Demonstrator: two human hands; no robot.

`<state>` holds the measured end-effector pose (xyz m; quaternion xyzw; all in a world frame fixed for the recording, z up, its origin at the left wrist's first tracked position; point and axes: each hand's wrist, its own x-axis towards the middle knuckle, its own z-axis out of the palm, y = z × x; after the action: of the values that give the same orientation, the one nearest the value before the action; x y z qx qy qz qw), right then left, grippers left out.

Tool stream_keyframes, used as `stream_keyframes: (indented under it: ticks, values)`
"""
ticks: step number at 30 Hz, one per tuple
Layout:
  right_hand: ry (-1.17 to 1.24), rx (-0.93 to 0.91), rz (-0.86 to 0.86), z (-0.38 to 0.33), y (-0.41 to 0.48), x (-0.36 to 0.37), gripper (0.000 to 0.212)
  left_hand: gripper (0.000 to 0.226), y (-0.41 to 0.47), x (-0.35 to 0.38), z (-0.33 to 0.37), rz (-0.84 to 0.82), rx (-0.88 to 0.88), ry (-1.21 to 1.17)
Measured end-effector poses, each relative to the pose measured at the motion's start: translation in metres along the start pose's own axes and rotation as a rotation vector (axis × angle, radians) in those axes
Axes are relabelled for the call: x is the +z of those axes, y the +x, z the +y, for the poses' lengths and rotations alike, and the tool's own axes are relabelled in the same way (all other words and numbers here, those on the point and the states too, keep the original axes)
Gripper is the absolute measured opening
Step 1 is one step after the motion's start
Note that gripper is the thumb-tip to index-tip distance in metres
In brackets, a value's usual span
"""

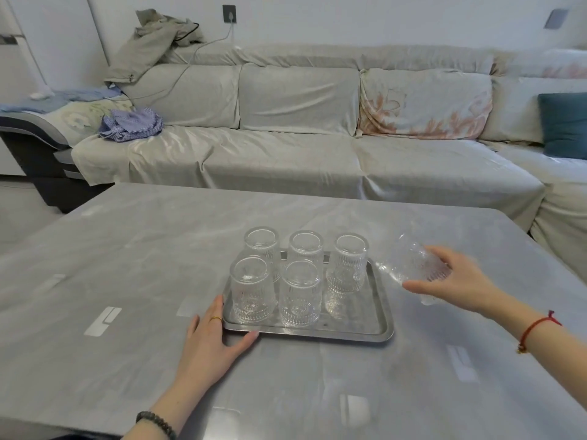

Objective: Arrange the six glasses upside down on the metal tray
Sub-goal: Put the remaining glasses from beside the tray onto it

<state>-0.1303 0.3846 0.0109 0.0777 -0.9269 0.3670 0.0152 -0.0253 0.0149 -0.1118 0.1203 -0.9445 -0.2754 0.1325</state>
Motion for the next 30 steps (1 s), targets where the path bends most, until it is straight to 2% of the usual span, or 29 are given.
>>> stream_keyframes:
  ticks: [3,8,16,27,30]
  values:
    - [-0.085,-0.026,-0.052,-0.021,-0.011,-0.002,0.079,0.100,0.000,0.000,0.000,-0.003,0.011,0.004]
    - [-0.184,-0.114,-0.069,-0.052,-0.018,0.017,0.068,0.101,0.000,0.001,-0.002,-0.003,0.010,-0.003]
    - [-0.302,-0.183,-0.111,-0.072,-0.007,0.065,0.076,0.102,0.001,0.002,-0.005,0.001,0.011,-0.009]
    - [-0.225,-0.174,-0.081,-0.062,-0.005,0.085,0.074,0.102,0.001,0.002,-0.005,-0.021,0.016,-0.028]
    - [-0.097,-0.149,-0.067,-0.058,-0.010,0.086,0.073,0.097,0.001,0.001,-0.005,-0.036,-0.009,-0.076]
